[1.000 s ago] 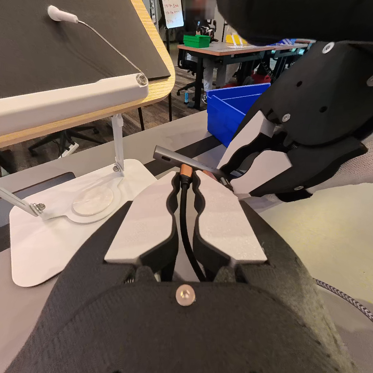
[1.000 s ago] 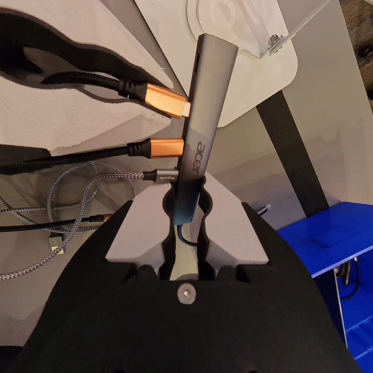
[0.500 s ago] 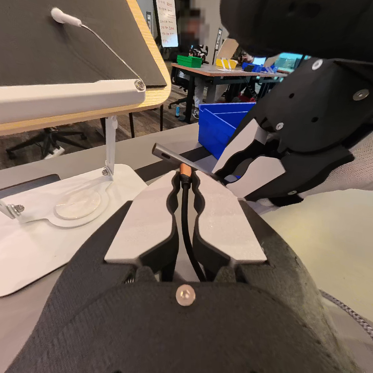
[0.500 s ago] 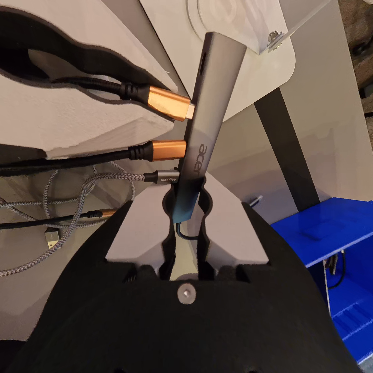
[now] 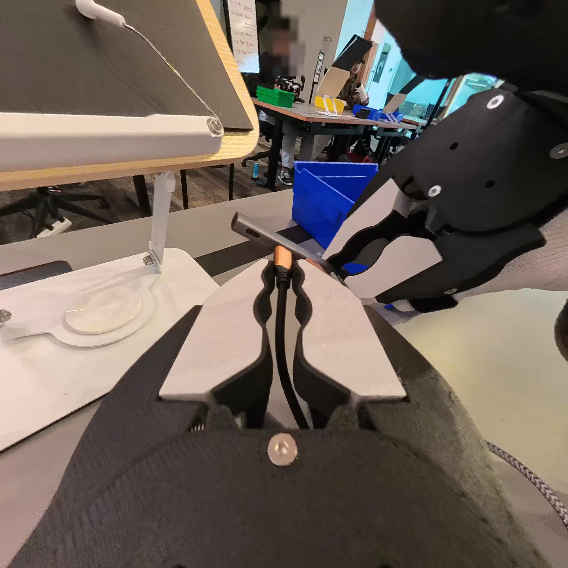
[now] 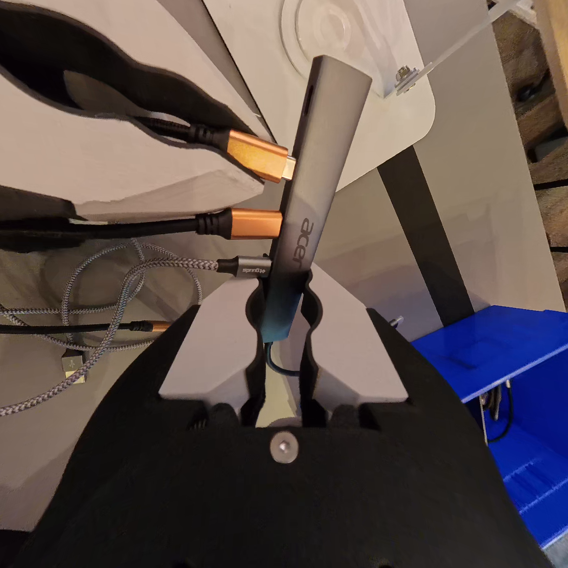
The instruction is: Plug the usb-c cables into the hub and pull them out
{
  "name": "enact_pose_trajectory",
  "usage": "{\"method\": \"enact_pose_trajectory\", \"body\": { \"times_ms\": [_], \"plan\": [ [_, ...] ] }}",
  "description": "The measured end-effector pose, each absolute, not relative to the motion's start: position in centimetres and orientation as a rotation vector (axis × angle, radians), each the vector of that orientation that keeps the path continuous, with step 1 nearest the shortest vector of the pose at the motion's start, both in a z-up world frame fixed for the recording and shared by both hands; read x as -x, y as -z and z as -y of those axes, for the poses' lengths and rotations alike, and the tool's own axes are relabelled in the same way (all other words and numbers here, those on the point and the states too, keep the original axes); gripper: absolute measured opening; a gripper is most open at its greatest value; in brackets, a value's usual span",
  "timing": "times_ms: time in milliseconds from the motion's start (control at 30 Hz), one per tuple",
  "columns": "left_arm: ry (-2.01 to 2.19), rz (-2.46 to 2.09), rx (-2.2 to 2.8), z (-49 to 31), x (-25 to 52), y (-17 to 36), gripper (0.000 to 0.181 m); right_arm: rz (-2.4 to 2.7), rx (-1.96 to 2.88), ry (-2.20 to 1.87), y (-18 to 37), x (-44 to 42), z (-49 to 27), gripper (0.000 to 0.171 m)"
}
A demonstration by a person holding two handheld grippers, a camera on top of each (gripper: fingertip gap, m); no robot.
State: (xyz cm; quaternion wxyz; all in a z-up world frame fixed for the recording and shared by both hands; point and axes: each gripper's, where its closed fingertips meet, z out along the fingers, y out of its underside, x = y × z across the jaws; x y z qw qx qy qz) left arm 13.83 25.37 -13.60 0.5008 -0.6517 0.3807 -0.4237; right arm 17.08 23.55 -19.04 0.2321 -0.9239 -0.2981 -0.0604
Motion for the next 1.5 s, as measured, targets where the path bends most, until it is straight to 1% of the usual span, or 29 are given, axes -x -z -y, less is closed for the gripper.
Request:
{"method": "enact_pose_trajectory", "body": {
  "times_ms": [267, 500, 967, 1167, 1300, 1400, 1500],
  "plan": [
    [1.056, -0.919, 1.578, -25.6, -13.6, 13.3, 0.011, 0.816, 2.497, 0.089, 18.9, -16.4, -24.0, 0.016],
    [0.994, -0.974, 1.599, -25.4, -13.7, 13.8, 0.011, 0.839, 2.514, 0.301, 18.0, -17.6, -23.7, 0.016],
    [0.945, -1.039, 1.671, -25.7, -13.5, 14.1, 0.011, 0.889, 2.518, 0.499, 18.1, -18.0, -24.0, 0.016],
    [0.872, -1.071, 1.655, -26.2, -13.0, 13.5, 0.011, 0.878, 2.509, 0.438, 18.5, -17.0, -24.5, 0.017],
    [0.976, -1.036, 1.705, -26.3, -13.0, 14.0, 0.011, 0.831, 2.473, 0.345, 17.9, -17.1, -24.8, 0.016],
    [1.059, -1.008, 1.711, -26.3, -12.9, 13.6, 0.011, 0.789, 2.419, 0.216, 16.9, -16.6, -25.0, 0.016],
    [1.076, -1.018, 1.71, -26.3, -12.8, 13.4, 0.011, 0.765, 2.399, 0.047, 16.9, -15.9, -24.9, 0.017]
  ]
}}
